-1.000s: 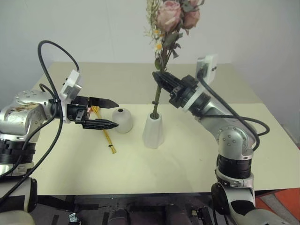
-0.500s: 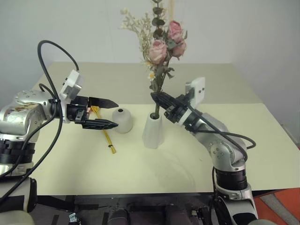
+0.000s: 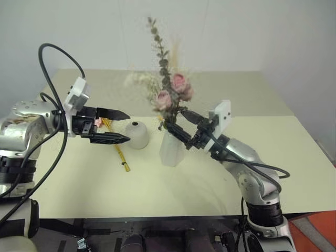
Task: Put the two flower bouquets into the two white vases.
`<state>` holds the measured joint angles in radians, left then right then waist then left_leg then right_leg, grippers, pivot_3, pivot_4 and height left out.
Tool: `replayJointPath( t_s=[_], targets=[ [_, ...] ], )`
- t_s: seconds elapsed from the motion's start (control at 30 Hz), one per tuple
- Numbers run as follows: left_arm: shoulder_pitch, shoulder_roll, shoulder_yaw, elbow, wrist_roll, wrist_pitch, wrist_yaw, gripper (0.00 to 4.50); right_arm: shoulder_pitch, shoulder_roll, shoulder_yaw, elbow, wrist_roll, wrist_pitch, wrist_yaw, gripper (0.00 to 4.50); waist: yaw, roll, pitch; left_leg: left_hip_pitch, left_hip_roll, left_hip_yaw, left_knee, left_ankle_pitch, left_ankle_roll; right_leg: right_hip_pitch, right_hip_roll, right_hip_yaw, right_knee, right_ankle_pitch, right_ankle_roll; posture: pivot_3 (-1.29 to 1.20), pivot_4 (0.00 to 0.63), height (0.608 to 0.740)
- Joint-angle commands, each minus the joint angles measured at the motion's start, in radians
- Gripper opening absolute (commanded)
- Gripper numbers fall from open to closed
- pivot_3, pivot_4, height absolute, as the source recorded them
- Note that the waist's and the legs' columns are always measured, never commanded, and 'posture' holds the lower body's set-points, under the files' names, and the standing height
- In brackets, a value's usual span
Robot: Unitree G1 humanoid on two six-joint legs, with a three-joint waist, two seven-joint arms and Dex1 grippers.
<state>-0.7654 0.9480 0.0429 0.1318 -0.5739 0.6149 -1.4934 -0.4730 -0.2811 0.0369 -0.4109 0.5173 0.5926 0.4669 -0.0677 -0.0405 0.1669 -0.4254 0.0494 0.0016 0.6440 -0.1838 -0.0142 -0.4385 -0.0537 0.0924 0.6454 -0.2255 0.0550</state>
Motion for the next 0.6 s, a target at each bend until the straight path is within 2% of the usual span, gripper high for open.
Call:
replayJointPath(
  t_s=[0.03, 0.2, 0.3, 0.4, 0.5, 0.6],
  targets=[
    [0.025, 0.033, 0.067, -0.015, -0.017, 0.024, 0.033, 4.5, 0.006, -0.062, -0.061, -0.09, 0.034, -0.003, 0.032, 4.44, 0.0, 0.0, 0.0, 0.0, 0.0, 0.0, 0.0, 0.0, 0.0, 0.0, 0.0, 0.0, 0.0, 0.0, 0.0, 0.0, 0.15, 0.74],
    [0.097, 0.083, 0.101, -0.075, 0.009, 0.143, 0.178, 4.5, 0.015, -0.251, -0.156, -0.115, 0.122, 0.08, 0.136, 4.44, 0.004, 0.0, 0.0, 0.0, 0.0, 0.0, 0.0, 0.0, 0.0, 0.0, 0.0, 0.0, 0.0, 0.0, 0.0, 0.0, 0.15, 0.74],
    [0.099, 0.172, 0.015, -0.116, 0.081, 0.359, 0.305, 4.5, -0.004, -0.391, -0.204, -0.092, 0.19, 0.142, 0.241, 4.44, 0.005, -0.001, 0.001, 0.001, 0.0, 0.0, 0.0, 0.0, 0.0, 0.0, 0.0, 0.0, 0.0, -0.001, 0.0, 0.0, 0.15, 0.74],
    [0.043, 0.222, -0.15, -0.15, 0.17, 0.576, 0.407, 4.5, -0.025, -0.496, -0.205, -0.049, 0.222, 0.155, 0.355, 4.44, 0.005, -0.001, 0.002, 0.002, 0.0, 0.0, 0.0, 0.0, 0.0, 0.001, 0.0, 0.0, 0.0, -0.001, 0.001, 0.0, 0.15, 0.74],
    [-0.015, 0.162, -0.216, -0.124, 0.188, 0.728, 0.498, 4.5, -0.065, -0.565, -0.174, 0.018, 0.212, 0.127, 0.475, 4.44, 0.006, -0.002, 0.002, 0.003, -0.001, 0.0, 0.0, 0.0, 0.0, 0.002, 0.0, 0.0, 0.0, -0.001, 0.001, 0.0, 0.15, 0.74],
    [-0.07, 0.085, -0.247, -0.062, 0.215, 0.809, 0.58, 4.5, -0.101, -0.602, -0.136, 0.059, 0.195, 0.096, 0.578, 4.44, 0.013, -0.003, 0.003, 0.002, -0.001, 0.0, 0.0, 0.0, 0.0, 0.001, 0.0, 0.0, 0.0, -0.001, 0.0, 0.0, 0.15, 0.74]
  ],
)
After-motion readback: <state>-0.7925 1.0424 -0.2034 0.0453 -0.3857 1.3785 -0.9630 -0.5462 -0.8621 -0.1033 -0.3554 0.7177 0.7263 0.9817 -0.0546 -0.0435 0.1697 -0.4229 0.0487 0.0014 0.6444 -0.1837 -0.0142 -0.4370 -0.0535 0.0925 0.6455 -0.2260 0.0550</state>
